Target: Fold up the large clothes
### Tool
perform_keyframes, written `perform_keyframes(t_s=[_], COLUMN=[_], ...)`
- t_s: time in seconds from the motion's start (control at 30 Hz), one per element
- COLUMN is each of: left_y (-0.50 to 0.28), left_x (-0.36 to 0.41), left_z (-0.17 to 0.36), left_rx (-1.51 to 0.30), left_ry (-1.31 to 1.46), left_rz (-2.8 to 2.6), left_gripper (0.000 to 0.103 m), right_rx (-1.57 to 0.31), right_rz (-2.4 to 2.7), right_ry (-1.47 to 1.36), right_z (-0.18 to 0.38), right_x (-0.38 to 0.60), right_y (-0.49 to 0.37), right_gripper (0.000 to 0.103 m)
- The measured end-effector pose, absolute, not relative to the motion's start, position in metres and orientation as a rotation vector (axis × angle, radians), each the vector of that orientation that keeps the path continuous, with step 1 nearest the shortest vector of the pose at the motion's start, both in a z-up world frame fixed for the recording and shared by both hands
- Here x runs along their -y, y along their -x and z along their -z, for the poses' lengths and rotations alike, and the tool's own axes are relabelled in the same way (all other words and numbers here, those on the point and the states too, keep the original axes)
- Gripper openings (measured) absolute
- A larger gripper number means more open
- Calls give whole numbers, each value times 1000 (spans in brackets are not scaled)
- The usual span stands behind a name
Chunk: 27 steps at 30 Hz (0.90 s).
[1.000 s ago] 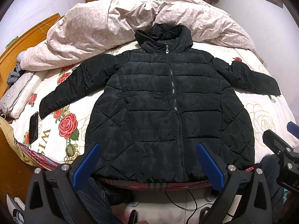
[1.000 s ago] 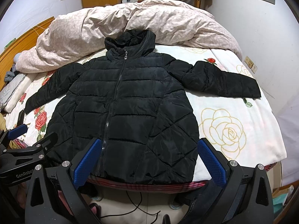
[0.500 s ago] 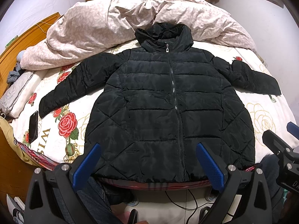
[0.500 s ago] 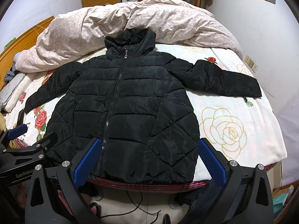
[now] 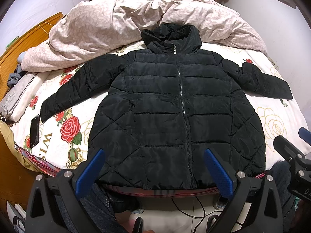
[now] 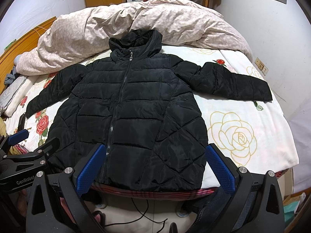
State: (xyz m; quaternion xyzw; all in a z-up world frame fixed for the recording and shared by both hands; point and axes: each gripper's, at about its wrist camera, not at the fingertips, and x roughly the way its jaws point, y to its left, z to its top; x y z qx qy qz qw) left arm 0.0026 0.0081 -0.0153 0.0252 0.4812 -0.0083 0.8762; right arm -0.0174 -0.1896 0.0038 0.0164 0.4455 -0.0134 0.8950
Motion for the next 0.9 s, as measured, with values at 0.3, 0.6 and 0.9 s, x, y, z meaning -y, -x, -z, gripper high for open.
perform_keyframes(t_s=[0.3, 0.6, 0.9], left_y=[-3, -4, -2], left_x=[-8, -8, -11], left_z=[15, 14, 17], left_rx=[-1005, -1007, -1009], left_ry=[-52, -53, -52], left_rz=[18, 18, 17], left_gripper=[103, 103, 103], right_rx=[-924, -925, -926], right_rz=[28, 27, 27], right_ry=[-36, -37, -36], right_z=[-4, -3, -2], right_x=[190, 189, 189], right_y=[18, 17, 16], right_gripper=[102, 102, 102])
